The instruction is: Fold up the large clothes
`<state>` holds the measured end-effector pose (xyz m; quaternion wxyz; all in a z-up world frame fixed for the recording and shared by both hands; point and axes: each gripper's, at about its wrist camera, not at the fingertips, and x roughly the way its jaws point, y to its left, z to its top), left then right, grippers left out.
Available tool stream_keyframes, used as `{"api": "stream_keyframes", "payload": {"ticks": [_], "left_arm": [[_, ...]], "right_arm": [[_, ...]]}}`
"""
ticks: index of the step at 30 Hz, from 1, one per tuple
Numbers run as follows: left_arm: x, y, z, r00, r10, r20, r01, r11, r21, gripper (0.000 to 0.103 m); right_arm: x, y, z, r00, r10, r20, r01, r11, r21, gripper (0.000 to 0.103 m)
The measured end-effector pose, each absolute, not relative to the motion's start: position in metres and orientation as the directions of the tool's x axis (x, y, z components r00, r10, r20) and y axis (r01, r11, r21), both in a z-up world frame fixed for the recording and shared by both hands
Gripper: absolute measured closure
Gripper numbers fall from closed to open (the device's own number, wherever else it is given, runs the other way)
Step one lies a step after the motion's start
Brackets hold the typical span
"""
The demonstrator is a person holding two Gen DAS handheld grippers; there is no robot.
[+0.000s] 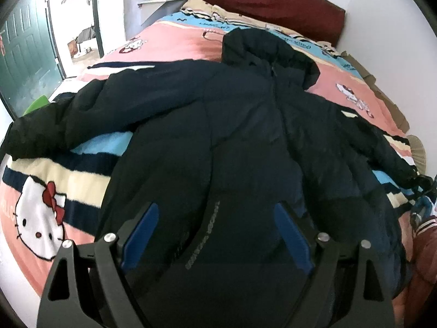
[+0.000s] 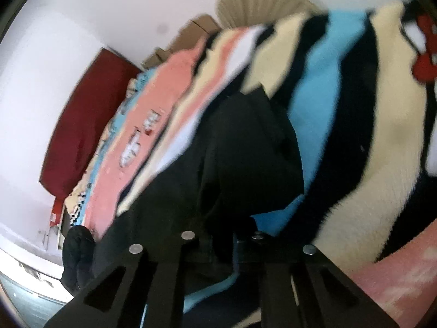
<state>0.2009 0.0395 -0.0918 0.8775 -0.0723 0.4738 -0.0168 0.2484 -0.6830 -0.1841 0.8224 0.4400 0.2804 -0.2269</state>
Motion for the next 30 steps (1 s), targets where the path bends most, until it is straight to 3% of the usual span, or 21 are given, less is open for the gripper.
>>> {"api": "stream_keyframes", "payload": {"ticks": [10,20,25,30], "left_arm": [[0.205,0.055,-0.075,0.614,-0.090,-0.784,-0.055,0.986,-0.157,0.016],[0.196,0.094,-0.062,0.661,-0.065,-0.748,-0.104,0.979,-0.176,0.016],[0.190,0.116,-0.061,0.676,-0.049,-0.735,-0.125,0.976,-0.180,0.016],[0.186,0.134,-0.063,0.684,-0.035,-0.728,-0.148,0.971,-0.186,0.016]], "right_arm": [[0.276,-0.626,-0.090,0.878,-0.068,-0.474,0.381,0.697,0.607,0.096],[0.327,-0.482,0.024,0.938,0.217,-0.271,-0.033,0.833,0.552,0.097],[0.347,-0.402,0.048,0.896,0.357,-0.264,-0.189,0.845,0.501,0.097],[0.369,-0.322,0.036,0.830,0.458,-0.317,-0.289,0.841,0.458,0.097]]}}
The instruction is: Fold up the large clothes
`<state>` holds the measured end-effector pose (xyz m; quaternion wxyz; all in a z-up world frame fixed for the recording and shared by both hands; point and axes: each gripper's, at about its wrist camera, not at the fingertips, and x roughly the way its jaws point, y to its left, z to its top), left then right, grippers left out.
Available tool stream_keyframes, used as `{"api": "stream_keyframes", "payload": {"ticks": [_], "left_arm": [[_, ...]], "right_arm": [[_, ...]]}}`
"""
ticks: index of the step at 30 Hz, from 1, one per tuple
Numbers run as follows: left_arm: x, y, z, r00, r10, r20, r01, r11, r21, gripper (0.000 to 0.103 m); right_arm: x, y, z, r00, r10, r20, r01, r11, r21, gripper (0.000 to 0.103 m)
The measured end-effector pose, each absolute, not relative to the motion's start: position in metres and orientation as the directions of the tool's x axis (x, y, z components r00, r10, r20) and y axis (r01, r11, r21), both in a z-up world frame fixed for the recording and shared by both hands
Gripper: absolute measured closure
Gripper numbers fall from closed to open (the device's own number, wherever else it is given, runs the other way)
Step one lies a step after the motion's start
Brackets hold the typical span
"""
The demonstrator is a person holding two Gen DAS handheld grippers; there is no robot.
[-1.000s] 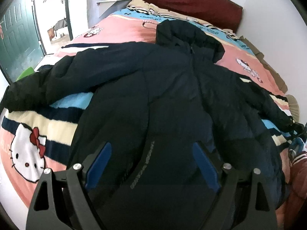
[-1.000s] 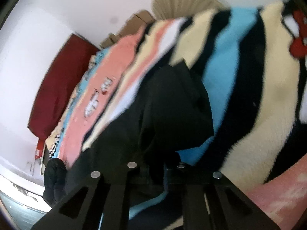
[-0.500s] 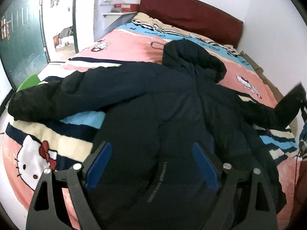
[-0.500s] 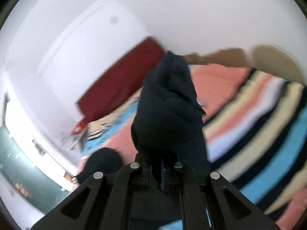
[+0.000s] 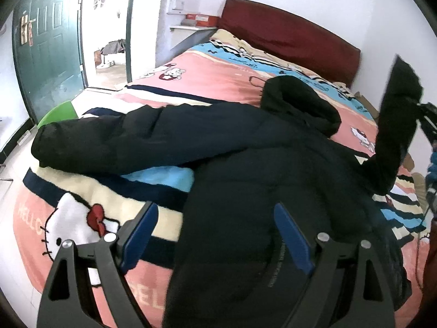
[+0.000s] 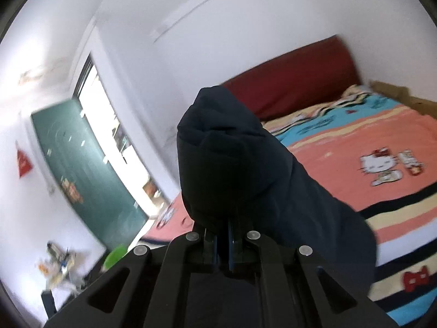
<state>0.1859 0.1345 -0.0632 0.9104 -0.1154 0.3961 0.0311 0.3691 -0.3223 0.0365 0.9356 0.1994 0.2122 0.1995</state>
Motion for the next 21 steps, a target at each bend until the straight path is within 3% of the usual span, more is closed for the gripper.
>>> {"api": "stream_keyframes", "payload": {"ticks": [8,16,21], "left_arm": [[0.180,0.168,-0.060,0.704,0.025,-0.709,-0.213,0.961,-0.177,0.016],[0.173,0.200,-0.046,0.732,0.109,-0.672,-0.271,0.952,-0.140,0.016],[0.168,0.206,-0.040,0.737,0.138,-0.662,-0.279,0.954,-0.112,0.016]], "right_arm": [[0.399,-0.193,-0.032,0.694,0.512,-0.506,-0.363,0.856,0.368,0.097],[0.410,-0.103,-0.136,0.549,0.385,-0.742,-0.376,0.907,0.191,0.097],[0.411,-0.082,-0.167,0.521,0.306,-0.797,-0.372,0.922,0.111,0.096]]}}
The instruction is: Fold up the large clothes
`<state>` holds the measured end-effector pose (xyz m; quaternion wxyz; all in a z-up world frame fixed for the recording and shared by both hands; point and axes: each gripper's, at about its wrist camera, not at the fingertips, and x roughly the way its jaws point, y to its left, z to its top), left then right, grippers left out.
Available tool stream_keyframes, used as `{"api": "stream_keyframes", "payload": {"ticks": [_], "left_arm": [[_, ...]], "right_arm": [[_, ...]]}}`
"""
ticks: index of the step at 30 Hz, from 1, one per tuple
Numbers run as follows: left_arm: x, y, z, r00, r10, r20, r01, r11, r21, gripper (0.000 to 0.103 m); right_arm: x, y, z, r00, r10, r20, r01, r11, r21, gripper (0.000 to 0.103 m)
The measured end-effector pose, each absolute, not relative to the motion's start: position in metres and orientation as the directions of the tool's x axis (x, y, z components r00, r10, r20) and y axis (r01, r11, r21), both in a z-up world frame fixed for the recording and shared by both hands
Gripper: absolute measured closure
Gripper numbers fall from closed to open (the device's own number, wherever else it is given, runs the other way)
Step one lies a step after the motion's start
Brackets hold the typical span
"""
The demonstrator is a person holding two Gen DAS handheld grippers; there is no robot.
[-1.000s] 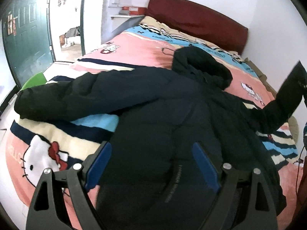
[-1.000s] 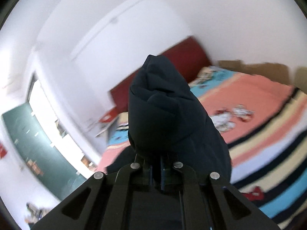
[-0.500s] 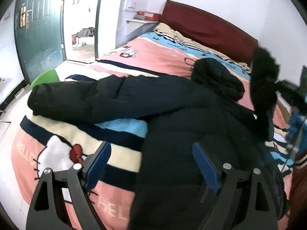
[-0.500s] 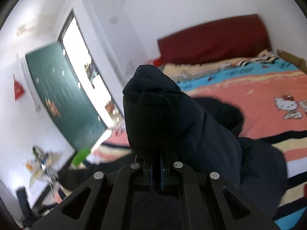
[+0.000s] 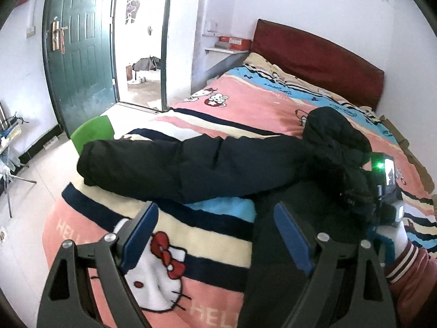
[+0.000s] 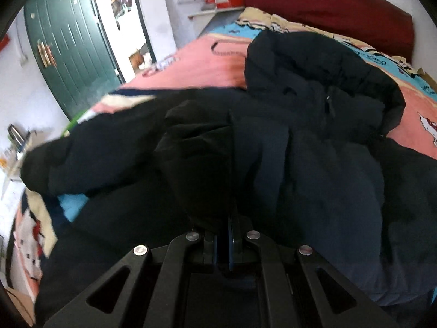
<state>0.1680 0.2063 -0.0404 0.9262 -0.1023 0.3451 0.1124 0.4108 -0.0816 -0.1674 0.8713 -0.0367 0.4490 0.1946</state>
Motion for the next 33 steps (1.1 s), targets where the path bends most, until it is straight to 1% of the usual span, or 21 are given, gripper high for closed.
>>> {"api": "stream_keyframes", "payload": {"ticks": [4,6,7,8,9,10,11,12,16,20,22,24,25,27,28,29,31,33], "left_arm": [[0.171,0.205,-0.038,0.725,0.121,-0.678,-0.267,0.957,-0.115,0.016],[0.171,0.202,-0.034,0.721,0.115,-0.684,-0.260,0.959,-0.113,0.016],[0.172,0.200,-0.031,0.721,0.117,-0.683,-0.257,0.960,-0.107,0.016],[0.172,0.196,-0.026,0.724,0.114,-0.680,-0.247,0.964,-0.102,0.016],[0.172,0.194,-0.024,0.726,0.113,-0.679,-0.242,0.965,-0.099,0.016],[0.173,0.190,-0.019,0.727,0.115,-0.677,-0.238,0.967,-0.090,0.016],[0.174,0.187,-0.017,0.726,0.115,-0.678,-0.234,0.968,-0.087,0.016],[0.178,0.182,-0.013,0.723,0.111,-0.682,-0.224,0.971,-0.079,0.016],[0.199,0.163,-0.003,0.717,0.093,-0.691,-0.174,0.984,-0.049,0.016],[0.237,0.128,0.002,0.720,0.056,-0.692,-0.099,0.995,-0.023,0.016],[0.262,0.105,0.000,0.718,0.027,-0.696,-0.059,0.998,-0.023,0.016],[0.283,0.086,-0.005,0.715,0.002,-0.699,-0.029,0.999,-0.027,0.016],[0.297,0.074,-0.008,0.713,-0.005,-0.702,-0.016,1.000,-0.023,0.016],[0.323,0.049,-0.018,0.709,-0.019,-0.705,0.008,1.000,-0.019,0.016],[0.336,0.037,-0.024,0.708,-0.028,-0.706,0.024,1.000,-0.016,0.016],[0.350,0.025,-0.031,0.706,-0.030,-0.708,0.035,0.999,-0.007,0.016],[0.380,-0.001,-0.049,0.697,-0.037,-0.716,0.061,0.998,0.008,0.016],[0.402,-0.015,-0.065,0.685,-0.025,-0.728,0.061,0.998,0.024,0.016]], "right_arm": [[0.415,-0.076,-0.174,0.509,0.285,-0.812,-0.377,0.922,0.087,0.094],[0.415,-0.079,-0.170,0.507,0.290,-0.812,-0.381,0.920,0.090,0.090],[0.415,-0.080,-0.169,0.503,0.298,-0.811,-0.382,0.919,0.100,0.084],[0.415,-0.081,-0.166,0.500,0.309,-0.809,-0.385,0.916,0.112,0.076],[0.413,-0.074,-0.163,0.501,0.313,-0.807,-0.388,0.915,0.114,0.070],[0.412,-0.071,-0.160,0.503,0.321,-0.803,-0.396,0.911,0.117,0.053],[0.410,-0.071,-0.155,0.499,0.347,-0.794,-0.412,0.901,0.136,0.023],[0.406,-0.072,-0.150,0.500,0.373,-0.782,-0.422,0.893,0.157,0.016],[0.387,-0.080,-0.121,0.512,0.461,-0.725,-0.462,0.859,0.220,0.015],[0.365,-0.119,-0.086,0.563,0.492,-0.664,-0.473,0.851,0.230,0.020],[0.362,-0.159,-0.072,0.609,0.466,-0.642,-0.425,0.875,0.232,0.020],[0.365,-0.204,-0.065,0.664,0.395,-0.635,-0.352,0.914,0.201,0.020],[0.369,-0.226,-0.064,0.692,0.334,-0.640,-0.305,0.939,0.159,0.021],[0.379,-0.268,-0.069,0.722,0.231,-0.652,-0.213,0.971,0.109,0.026],[0.383,-0.284,-0.072,0.724,0.208,-0.658,-0.180,0.977,0.111,0.030],[0.389,-0.300,-0.078,0.725,0.185,-0.664,-0.148,0.983,0.112,0.032],[0.401,-0.319,-0.087,0.723,0.153,-0.673,-0.113,0.988,0.103,0.033],[0.412,-0.328,-0.098,0.715,0.154,-0.682,-0.108,0.988,0.110,0.033]]}}
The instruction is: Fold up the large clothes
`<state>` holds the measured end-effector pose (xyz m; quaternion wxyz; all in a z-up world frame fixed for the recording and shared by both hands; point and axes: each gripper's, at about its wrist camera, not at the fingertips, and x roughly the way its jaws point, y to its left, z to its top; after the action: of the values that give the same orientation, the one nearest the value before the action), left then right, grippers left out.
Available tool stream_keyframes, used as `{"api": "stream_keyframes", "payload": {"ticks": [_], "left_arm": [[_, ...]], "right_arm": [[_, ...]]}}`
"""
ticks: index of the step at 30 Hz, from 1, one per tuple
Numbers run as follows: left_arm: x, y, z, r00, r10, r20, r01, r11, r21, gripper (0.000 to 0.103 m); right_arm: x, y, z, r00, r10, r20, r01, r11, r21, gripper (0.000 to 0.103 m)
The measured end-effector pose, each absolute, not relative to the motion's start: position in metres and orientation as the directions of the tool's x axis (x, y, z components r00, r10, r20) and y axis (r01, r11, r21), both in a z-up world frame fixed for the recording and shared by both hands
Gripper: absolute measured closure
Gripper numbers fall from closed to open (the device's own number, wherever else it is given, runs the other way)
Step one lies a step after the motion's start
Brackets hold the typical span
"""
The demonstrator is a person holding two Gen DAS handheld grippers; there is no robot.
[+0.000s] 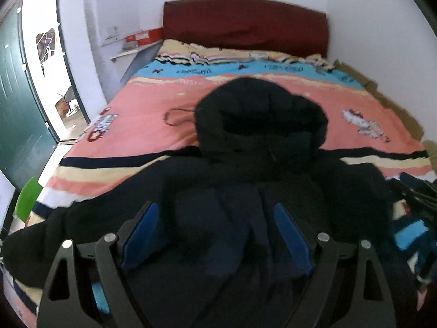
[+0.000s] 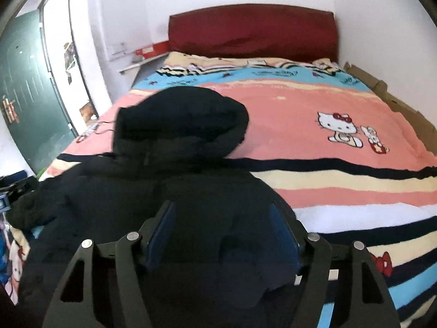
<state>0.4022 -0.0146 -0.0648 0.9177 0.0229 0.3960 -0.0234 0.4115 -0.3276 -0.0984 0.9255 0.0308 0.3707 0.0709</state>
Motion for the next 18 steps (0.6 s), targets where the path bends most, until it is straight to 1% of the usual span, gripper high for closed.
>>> {"api": "stream_keyframes", "payload": {"ticks": [1,3,5,7,9,10,14,18], "left_arm": [[0.416,-0.020,-0.075,0.674,-0.032,-0.738,0.067,0.998,0.017,0.016],[0.438,-0.024,-0.099,0.658,0.012,-0.753,0.038,0.998,0.049,0.016],[0.449,-0.022,-0.118,0.635,0.045,-0.771,0.022,0.997,0.076,0.016],[0.459,-0.019,-0.144,0.589,0.100,-0.802,0.010,0.991,0.130,0.016],[0.459,-0.017,-0.162,0.559,0.106,-0.822,0.026,0.989,0.146,0.016],[0.456,-0.018,-0.166,0.557,0.113,-0.823,0.032,0.987,0.157,0.015],[0.438,-0.023,-0.178,0.535,0.141,-0.833,0.047,0.979,0.196,0.015],[0.429,-0.018,-0.186,0.523,0.130,-0.842,0.050,0.982,0.183,0.014]], "right_arm": [[0.419,-0.330,-0.107,0.707,0.161,-0.688,-0.109,0.987,0.119,0.034],[0.430,-0.330,-0.120,0.699,0.167,-0.695,-0.119,0.986,0.118,0.034],[0.437,-0.328,-0.133,0.687,0.178,-0.705,-0.138,0.984,0.114,0.034],[0.442,-0.327,-0.149,0.669,0.173,-0.723,-0.152,0.984,0.094,0.034],[0.450,-0.324,-0.166,0.635,0.176,-0.752,-0.166,0.982,0.090,0.032],[0.452,-0.323,-0.176,0.610,0.195,-0.768,-0.180,0.978,0.105,0.030],[0.455,-0.317,-0.198,0.548,0.243,-0.801,-0.221,0.965,0.142,0.029],[0.446,-0.315,-0.210,0.509,0.265,-0.819,-0.261,0.954,0.147,0.029]]}}
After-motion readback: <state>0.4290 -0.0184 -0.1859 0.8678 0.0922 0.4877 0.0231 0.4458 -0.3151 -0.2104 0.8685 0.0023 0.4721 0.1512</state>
